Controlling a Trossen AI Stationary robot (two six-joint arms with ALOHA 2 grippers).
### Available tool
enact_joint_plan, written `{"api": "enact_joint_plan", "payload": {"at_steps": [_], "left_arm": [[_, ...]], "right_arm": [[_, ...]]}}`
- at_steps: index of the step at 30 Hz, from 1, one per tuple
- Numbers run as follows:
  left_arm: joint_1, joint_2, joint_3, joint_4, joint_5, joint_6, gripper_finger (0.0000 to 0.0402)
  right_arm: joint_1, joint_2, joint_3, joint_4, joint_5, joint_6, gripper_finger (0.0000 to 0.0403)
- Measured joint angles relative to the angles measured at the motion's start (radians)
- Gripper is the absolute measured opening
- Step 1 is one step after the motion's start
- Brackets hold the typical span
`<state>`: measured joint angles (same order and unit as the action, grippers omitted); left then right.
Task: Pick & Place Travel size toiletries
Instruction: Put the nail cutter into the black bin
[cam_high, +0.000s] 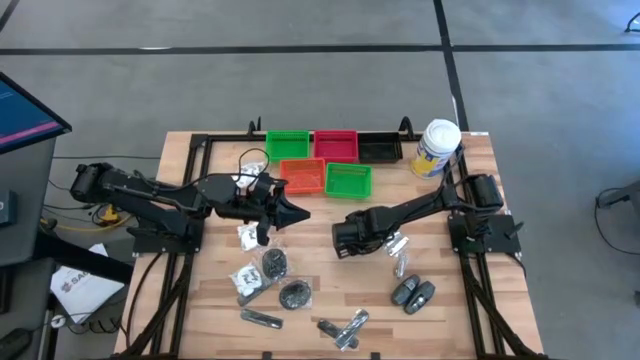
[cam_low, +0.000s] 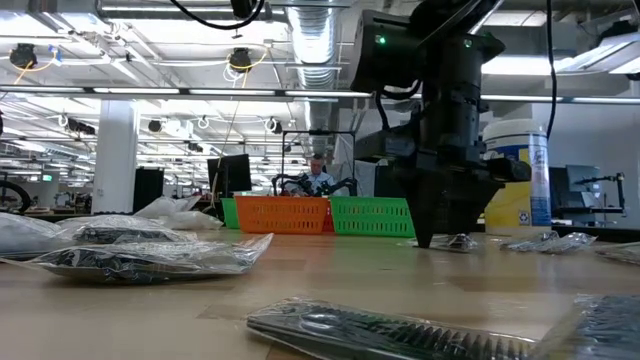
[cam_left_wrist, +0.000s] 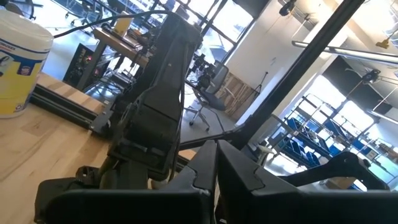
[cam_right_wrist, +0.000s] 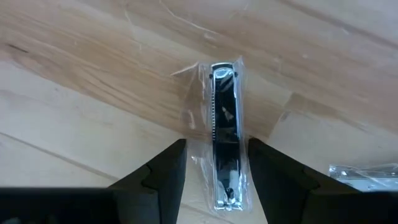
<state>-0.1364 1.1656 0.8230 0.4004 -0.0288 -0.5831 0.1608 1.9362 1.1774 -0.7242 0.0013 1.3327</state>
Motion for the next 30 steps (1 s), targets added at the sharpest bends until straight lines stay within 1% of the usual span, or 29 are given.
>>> {"api": "enact_joint_plan", "payload": {"at_steps": [5, 9, 12, 17, 22, 24, 26, 30], "left_arm": [[0.001, 0.0, 0.0, 0.001, 0.0, 0.0, 0.0007], [0.006, 0.0, 0.0, 0.001, -0.003, 0.001, 0.0007], [0.006, 0.0, 0.0, 0.001, -0.009, 0.001, 0.0007], [0.006, 0.0, 0.0, 0.001, -0.013, 0.002, 0.0007], [0.006, 0.0, 0.0, 0.001, -0.013, 0.002, 0.0007], [0.006, 0.0, 0.0, 0.001, -0.013, 0.002, 0.0007], [0.006, 0.0, 0.0, 0.0, -0.013, 0.002, 0.0007], [0.006, 0.0, 0.0, 0.001, -0.013, 0.002, 0.0007]], "right_arm": [[0.009, 0.002, 0.0, -0.004, -0.001, 0.0, 0.0168], [0.014, 0.004, 0.0, -0.023, 0.008, 0.0, 0.0153], [0.015, 0.005, 0.0, -0.036, 0.01, -0.005, 0.0129], [0.015, 0.005, -0.001, -0.049, 0.009, -0.034, 0.0078], [0.015, -0.03, -0.005, -0.058, -0.01, -0.057, 0.0038], [0.017, -0.053, -0.013, -0.102, -0.037, -0.057, 0.0035], [0.017, -0.079, -0.011, -0.109, -0.038, -0.057, 0.0038], [0.014, -0.14, -0.008, -0.171, 0.0, -0.06, 0.0059]]}}
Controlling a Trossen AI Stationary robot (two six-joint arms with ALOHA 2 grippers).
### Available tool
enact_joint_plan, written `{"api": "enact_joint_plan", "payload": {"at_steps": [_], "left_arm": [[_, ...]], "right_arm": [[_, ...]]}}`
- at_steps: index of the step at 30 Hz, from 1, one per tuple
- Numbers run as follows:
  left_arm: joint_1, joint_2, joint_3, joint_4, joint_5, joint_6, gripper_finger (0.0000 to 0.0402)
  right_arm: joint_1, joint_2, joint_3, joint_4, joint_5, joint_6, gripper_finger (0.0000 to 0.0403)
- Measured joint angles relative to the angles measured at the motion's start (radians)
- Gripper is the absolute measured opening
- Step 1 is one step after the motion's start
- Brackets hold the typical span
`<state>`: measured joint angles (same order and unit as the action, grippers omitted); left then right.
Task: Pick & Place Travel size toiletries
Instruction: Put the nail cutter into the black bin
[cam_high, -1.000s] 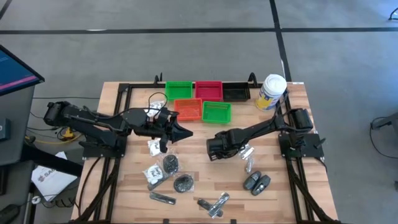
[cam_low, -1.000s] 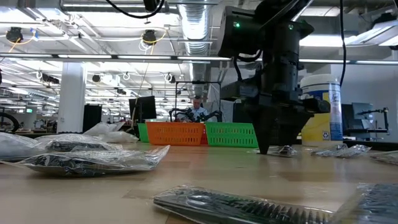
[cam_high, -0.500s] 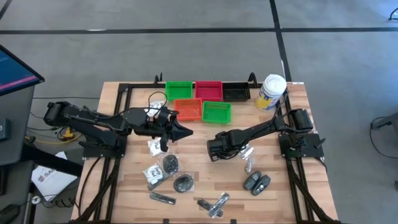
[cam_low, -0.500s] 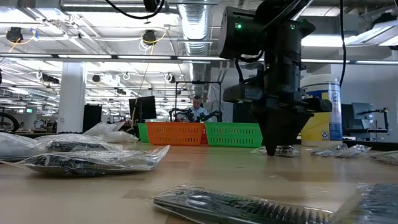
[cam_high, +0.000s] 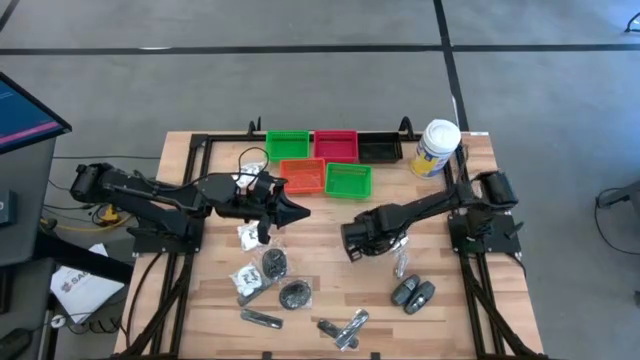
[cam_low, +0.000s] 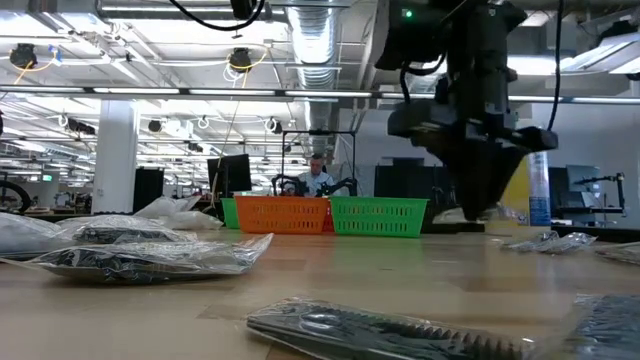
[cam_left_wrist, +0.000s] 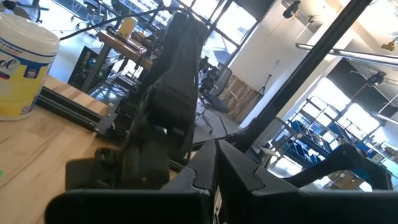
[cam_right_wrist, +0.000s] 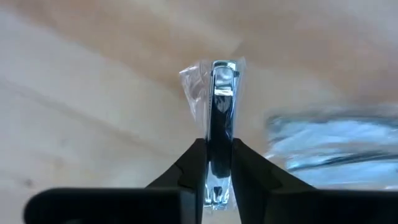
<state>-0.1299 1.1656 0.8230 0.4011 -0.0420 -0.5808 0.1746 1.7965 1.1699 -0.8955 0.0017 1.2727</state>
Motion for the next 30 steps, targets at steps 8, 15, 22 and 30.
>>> {"api": "enact_joint_plan", "payload": {"at_steps": [8, 15, 22, 30], "left_arm": [[0.0, 0.0, 0.0, 0.0, -0.004, 0.0, 0.0007], [0.0, 0.0, 0.0, 0.0, -0.005, 0.0, 0.0007], [0.0, 0.0, 0.0, 0.0, -0.006, 0.0, 0.0007], [0.0, 0.0, 0.0, 0.0, -0.006, 0.0, 0.0007]], "right_arm": [[0.002, -0.132, 0.001, -0.026, 0.05, 0.008, 0.0043], [-0.036, -0.266, 0.002, -0.02, 0.146, 0.027, 0.0051], [-0.116, -0.359, 0.003, 0.005, 0.209, 0.001, 0.0049], [-0.241, -0.378, 0.003, 0.092, 0.208, -0.082, 0.0048]]}}
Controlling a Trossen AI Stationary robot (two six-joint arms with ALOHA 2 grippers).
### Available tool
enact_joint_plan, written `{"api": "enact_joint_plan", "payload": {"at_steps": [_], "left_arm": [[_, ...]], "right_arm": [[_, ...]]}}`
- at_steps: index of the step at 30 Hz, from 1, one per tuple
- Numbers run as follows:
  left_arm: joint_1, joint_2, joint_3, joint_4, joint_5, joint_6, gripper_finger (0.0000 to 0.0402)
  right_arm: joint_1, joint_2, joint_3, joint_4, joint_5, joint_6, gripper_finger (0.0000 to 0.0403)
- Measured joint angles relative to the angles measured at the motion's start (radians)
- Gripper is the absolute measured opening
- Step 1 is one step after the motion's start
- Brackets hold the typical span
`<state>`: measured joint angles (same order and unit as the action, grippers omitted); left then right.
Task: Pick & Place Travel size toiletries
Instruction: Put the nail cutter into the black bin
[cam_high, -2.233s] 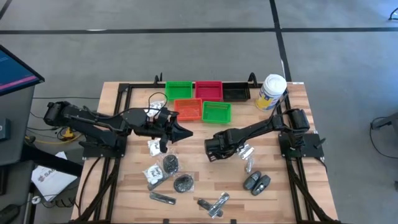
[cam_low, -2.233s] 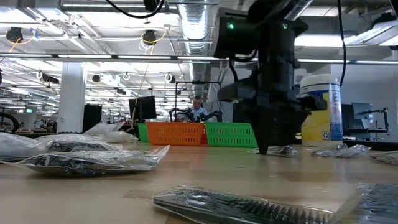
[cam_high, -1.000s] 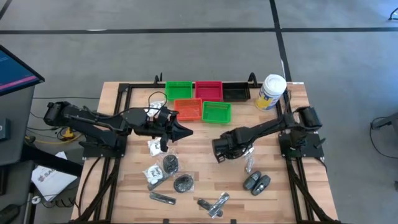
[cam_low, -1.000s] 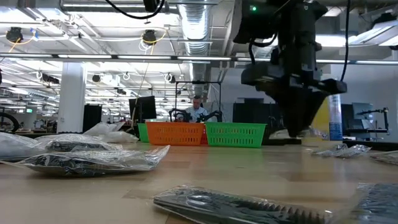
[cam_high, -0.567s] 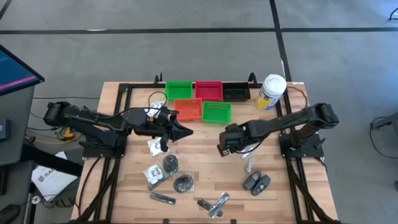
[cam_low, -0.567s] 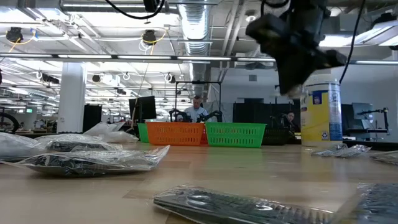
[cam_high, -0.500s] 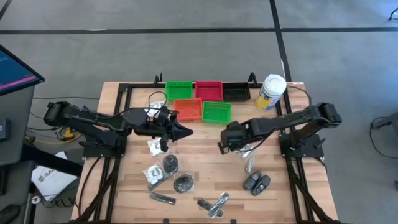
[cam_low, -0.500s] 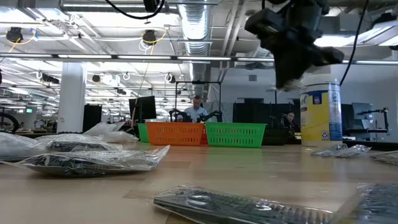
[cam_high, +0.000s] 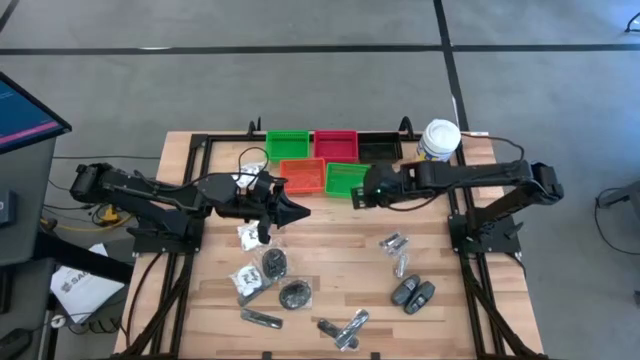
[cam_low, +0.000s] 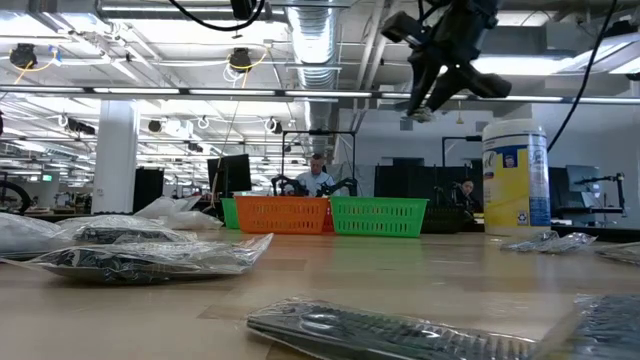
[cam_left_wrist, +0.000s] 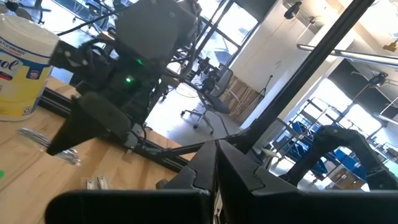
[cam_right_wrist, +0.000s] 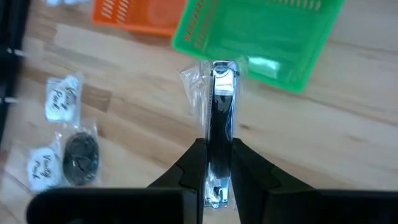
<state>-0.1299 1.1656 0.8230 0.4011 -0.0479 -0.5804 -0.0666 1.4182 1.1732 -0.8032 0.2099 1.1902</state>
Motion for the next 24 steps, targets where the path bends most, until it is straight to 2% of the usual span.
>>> {"api": "enact_joint_plan", "payload": {"at_steps": [24], "left_arm": [[0.0, 0.0, 0.0, -0.013, 0.0, 0.026, 0.0007]], "right_arm": [[-0.49, 0.001, 0.003, 0.056, -0.058, -0.213, 0.0049]]}}
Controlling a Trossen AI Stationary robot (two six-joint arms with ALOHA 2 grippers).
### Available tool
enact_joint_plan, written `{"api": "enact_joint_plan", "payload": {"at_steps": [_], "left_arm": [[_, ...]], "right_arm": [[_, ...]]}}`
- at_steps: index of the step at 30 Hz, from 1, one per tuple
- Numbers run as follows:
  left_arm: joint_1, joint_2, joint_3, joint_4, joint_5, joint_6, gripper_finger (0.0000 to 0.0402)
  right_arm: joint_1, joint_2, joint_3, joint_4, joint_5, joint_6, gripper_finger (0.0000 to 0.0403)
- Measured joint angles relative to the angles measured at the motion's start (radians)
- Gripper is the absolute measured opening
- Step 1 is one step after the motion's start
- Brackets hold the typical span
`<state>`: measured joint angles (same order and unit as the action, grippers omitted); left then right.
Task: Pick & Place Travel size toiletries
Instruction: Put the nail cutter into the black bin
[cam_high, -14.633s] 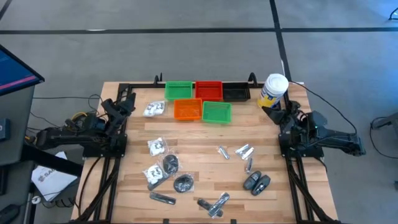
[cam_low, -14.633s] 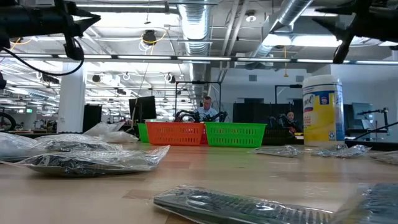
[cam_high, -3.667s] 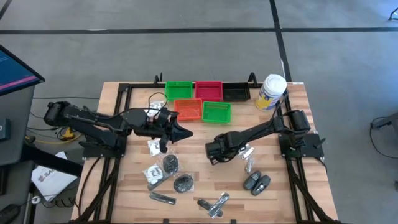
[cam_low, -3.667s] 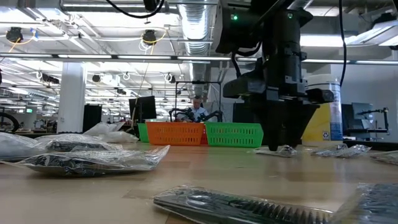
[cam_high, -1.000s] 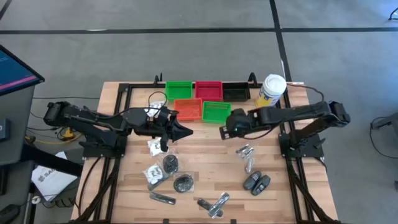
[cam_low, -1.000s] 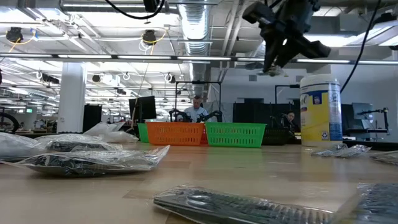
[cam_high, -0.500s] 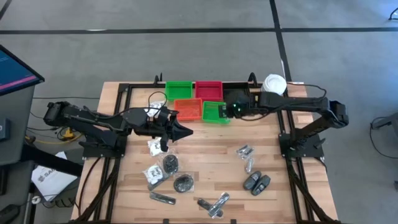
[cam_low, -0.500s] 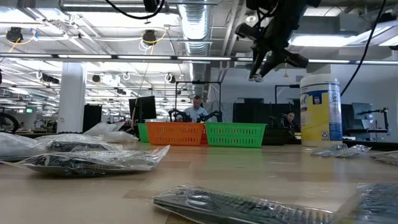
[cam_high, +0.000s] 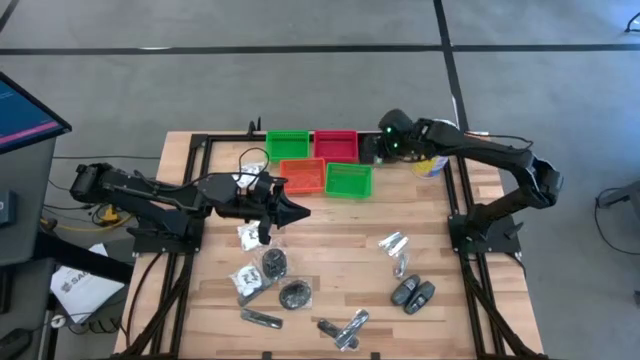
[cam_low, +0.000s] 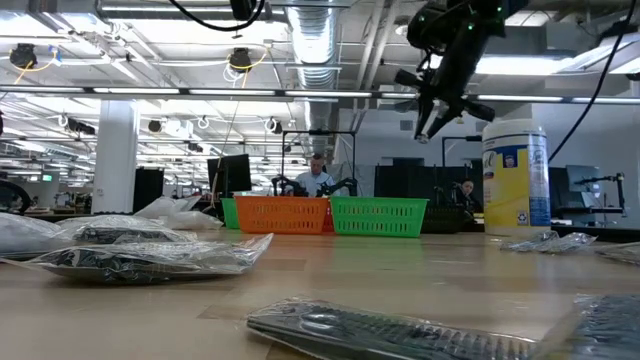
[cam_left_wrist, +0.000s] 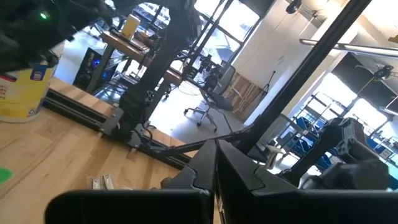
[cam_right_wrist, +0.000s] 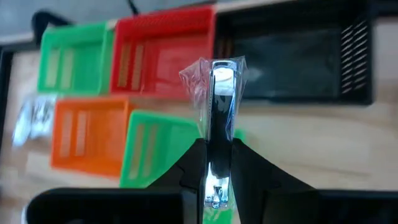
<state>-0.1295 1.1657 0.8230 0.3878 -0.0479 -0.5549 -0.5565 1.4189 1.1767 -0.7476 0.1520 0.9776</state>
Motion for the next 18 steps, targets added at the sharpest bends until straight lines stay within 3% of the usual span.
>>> {"api": "enact_joint_plan", "payload": {"at_steps": [8, 18], "left_arm": [[0.0, 0.0, 0.0, -0.006, 0.0, 0.0, 0.0007], [0.0, 0.0, 0.0, -0.006, 0.014, 0.0, 0.0007]], "right_arm": [[-0.101, 0.082, 0.09, -0.056, -0.002, -0.082, 0.0043], [-0.125, 0.278, 0.195, -0.172, 0.002, -0.147, 0.005]]}}
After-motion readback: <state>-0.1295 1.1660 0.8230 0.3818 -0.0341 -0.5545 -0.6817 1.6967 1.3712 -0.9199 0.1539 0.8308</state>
